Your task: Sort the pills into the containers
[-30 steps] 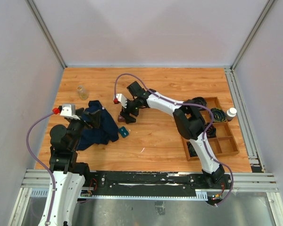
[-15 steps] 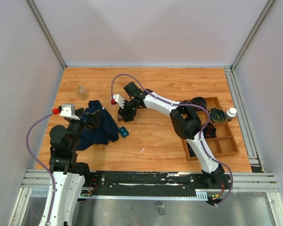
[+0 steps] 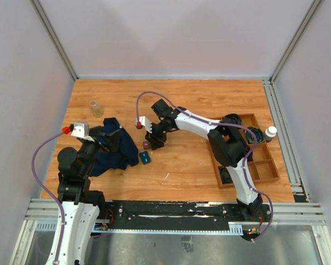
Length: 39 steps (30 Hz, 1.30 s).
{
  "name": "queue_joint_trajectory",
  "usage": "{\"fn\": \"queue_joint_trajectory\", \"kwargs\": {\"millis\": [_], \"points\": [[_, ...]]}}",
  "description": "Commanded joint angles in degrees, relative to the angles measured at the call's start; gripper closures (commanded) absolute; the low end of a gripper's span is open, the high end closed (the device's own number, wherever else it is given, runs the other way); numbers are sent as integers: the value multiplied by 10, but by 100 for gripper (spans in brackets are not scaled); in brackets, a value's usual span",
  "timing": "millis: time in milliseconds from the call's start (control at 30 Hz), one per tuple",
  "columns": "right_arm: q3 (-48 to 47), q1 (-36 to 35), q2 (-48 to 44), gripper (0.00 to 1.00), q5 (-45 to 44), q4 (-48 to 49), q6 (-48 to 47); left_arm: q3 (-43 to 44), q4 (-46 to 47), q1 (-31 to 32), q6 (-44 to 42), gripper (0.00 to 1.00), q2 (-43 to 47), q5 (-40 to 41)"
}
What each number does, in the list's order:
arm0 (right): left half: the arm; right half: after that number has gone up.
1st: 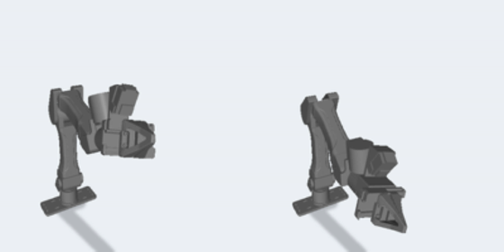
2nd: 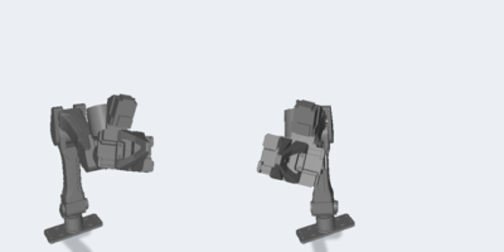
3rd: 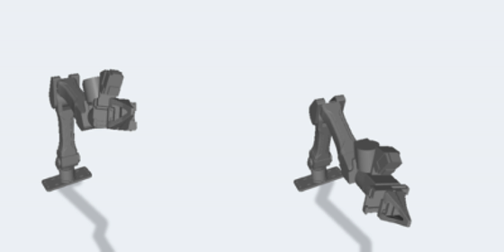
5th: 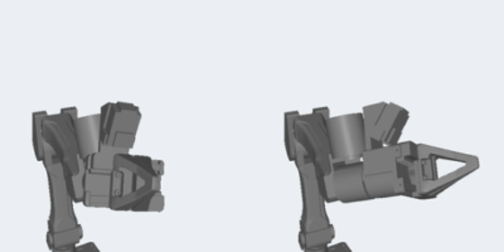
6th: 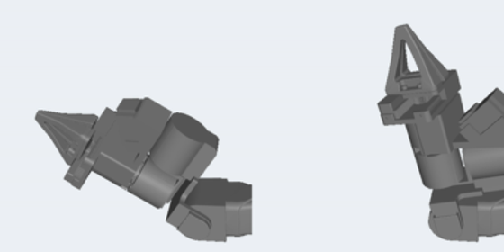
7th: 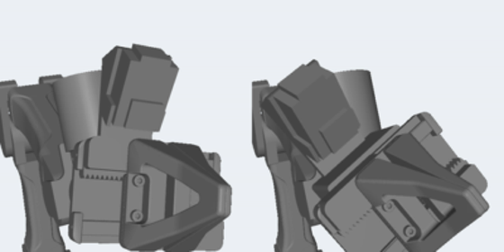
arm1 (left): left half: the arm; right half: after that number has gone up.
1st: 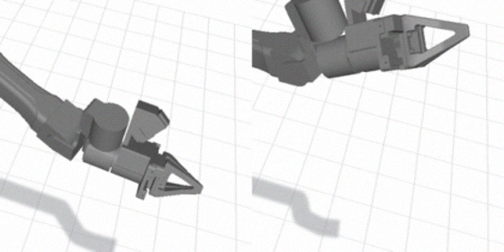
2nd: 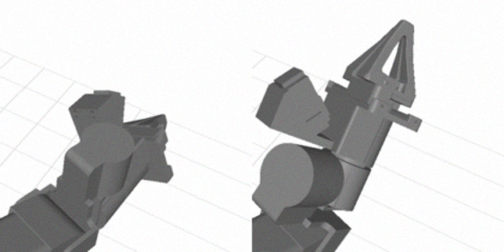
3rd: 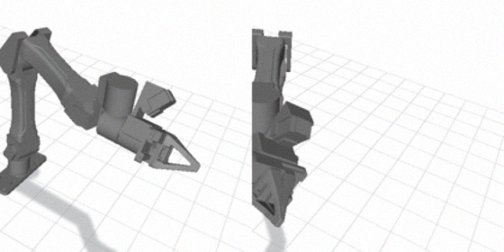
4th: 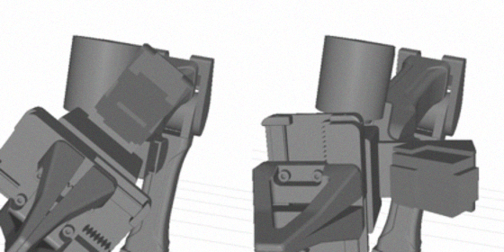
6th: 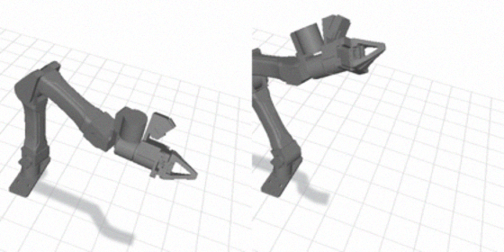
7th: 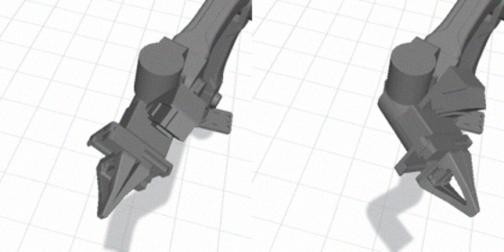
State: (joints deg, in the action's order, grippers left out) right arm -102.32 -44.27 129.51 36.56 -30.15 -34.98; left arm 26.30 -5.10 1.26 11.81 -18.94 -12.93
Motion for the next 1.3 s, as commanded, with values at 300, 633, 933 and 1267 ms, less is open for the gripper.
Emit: {"fn": "queue_joint_trajectory", "kwargs": {"millis": [300, 633, 933, 1267], "points": [[309, 54, -324, 85, 14, 27, -97, -44, 221, 20, 312, 8, -50, -253], [432, 53, -525, 85, -7, 22, -168, -91, 282, 286, 392, 7, -107, -57], [426, 56, -524, 86, -23, 31, -135, -127, 446, 390, 459, 9, -260, 52], [427, 55, -528, 86, 5, 41, -117, -124, 512, 403, 488, 32, -365, 54]]}}
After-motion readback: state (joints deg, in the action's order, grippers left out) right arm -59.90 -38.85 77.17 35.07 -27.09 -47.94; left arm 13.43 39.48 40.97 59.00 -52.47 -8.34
